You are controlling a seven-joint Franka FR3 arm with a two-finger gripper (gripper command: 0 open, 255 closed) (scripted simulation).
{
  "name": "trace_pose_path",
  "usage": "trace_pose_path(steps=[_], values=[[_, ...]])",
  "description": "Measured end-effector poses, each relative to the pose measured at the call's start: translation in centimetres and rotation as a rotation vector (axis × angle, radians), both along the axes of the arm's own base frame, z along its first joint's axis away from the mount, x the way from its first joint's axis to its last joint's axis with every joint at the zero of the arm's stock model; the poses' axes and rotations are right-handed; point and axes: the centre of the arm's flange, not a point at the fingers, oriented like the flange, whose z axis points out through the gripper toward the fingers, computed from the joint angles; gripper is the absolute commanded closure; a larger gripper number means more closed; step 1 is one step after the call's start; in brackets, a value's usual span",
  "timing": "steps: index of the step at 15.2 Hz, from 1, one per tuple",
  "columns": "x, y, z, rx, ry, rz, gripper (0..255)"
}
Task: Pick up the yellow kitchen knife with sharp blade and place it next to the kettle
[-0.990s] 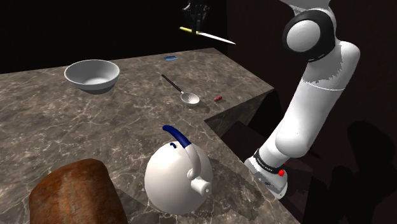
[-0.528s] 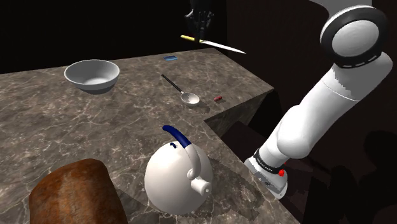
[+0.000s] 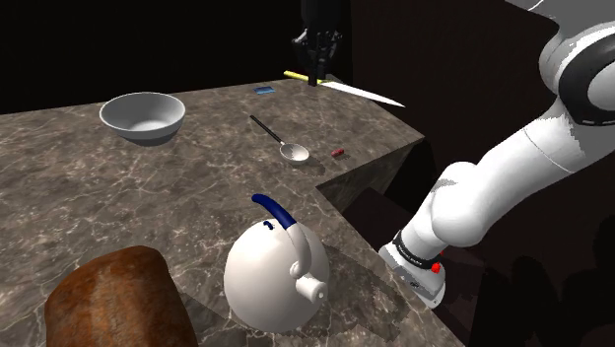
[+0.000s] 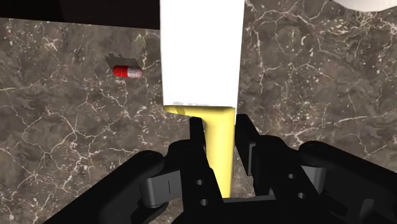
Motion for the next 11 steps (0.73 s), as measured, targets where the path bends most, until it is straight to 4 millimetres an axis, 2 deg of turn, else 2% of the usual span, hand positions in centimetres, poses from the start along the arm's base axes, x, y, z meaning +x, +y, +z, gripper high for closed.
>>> trace_pose_path(steps=[11], values=[[-11.1,9.6,0.3,0.0,-0.001,0.0,255]])
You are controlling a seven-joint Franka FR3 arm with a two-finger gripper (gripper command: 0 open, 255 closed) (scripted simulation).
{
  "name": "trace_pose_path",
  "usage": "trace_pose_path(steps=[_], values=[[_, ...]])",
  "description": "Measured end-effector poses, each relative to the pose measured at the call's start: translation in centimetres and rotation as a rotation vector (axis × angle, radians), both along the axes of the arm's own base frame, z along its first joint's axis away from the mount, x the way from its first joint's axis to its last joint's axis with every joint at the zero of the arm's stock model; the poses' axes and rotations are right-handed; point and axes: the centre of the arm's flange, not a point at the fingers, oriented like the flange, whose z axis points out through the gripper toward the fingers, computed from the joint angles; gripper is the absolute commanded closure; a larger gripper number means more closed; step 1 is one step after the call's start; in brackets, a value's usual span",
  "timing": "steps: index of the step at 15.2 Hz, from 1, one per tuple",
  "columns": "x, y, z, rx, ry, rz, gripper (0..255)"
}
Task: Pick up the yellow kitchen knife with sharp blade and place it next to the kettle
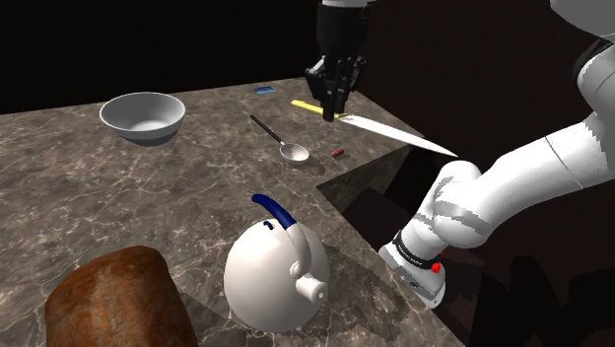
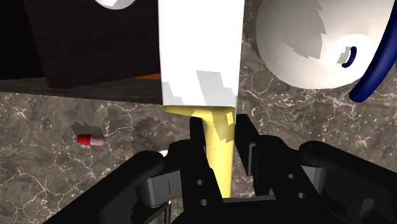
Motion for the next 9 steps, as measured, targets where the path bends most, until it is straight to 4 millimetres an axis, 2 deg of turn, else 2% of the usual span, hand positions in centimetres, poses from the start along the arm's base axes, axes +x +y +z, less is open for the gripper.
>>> trace_pose_path(steps=[6,9], values=[[-5.6,5.8,0.0,0.0,0.0,0.001,255],[-8.7,8.0,-0.3,0.0,0.0,0.0,255]])
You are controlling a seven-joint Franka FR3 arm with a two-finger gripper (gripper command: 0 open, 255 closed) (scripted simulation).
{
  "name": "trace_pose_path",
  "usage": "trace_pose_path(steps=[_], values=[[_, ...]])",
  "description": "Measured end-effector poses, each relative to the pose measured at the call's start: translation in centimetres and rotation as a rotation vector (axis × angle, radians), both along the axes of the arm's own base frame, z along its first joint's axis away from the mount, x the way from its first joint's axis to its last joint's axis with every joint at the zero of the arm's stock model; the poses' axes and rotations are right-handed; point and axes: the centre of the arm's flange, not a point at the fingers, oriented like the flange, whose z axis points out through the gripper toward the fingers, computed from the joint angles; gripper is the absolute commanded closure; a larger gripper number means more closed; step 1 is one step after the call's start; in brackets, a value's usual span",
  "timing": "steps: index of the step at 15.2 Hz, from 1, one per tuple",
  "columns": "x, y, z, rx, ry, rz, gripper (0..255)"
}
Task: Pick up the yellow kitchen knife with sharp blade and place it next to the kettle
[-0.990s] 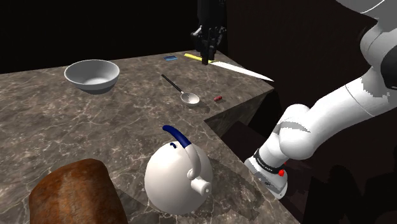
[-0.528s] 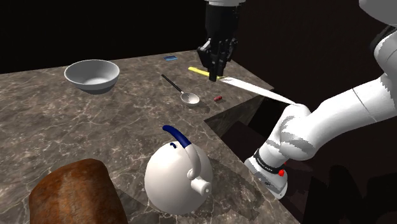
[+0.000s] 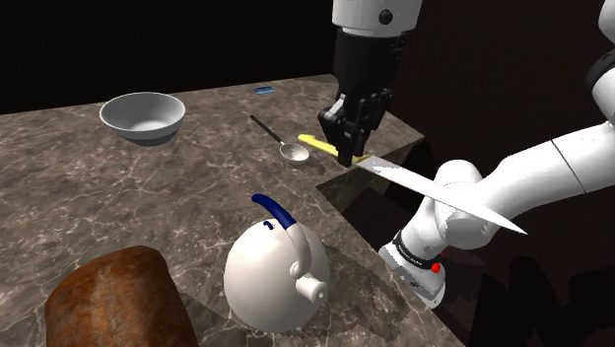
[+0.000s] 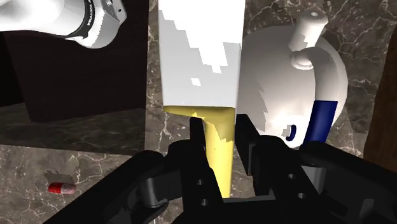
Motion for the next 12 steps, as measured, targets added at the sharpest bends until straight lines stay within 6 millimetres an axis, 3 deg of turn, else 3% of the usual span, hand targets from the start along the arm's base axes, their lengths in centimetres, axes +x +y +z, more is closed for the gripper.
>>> trace_pose_path(steps=[12], values=[[-12.0,11.0,0.4,0.001,0.0,0.001,255]])
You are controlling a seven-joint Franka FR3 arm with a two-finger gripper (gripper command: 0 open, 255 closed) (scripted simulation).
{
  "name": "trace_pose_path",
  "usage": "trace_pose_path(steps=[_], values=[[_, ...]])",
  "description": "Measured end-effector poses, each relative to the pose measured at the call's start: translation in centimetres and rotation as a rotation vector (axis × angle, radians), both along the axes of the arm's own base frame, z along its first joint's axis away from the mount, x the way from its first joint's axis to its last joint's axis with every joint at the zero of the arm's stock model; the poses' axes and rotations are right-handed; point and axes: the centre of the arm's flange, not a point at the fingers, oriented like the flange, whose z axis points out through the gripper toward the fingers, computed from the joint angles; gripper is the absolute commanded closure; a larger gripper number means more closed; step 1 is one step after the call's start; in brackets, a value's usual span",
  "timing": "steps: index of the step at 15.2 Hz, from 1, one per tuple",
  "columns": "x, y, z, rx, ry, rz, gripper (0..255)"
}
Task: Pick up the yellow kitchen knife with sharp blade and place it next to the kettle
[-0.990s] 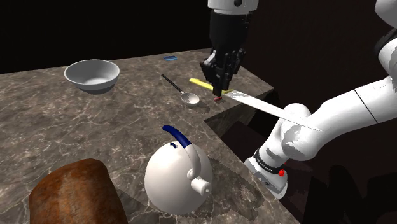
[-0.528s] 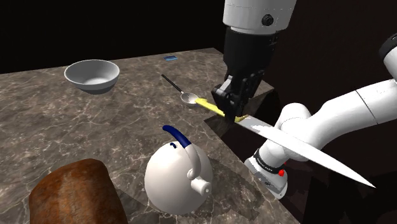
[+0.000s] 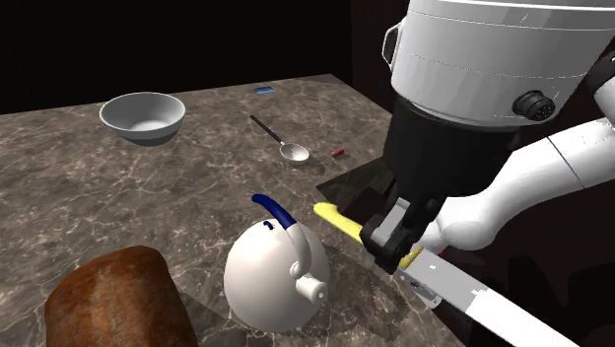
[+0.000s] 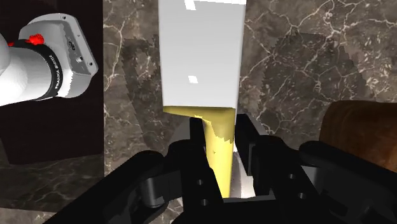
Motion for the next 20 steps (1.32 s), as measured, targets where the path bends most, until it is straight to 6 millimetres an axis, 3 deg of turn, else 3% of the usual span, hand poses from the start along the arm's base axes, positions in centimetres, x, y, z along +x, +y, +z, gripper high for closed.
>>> trace_pose_path(steps=[7,20], values=[[-6.1,5.2,-0.7,-0.001,0.0,-0.001,255],[-6.5,5.8,-7.2,-0.001,0.001,-0.002,255]])
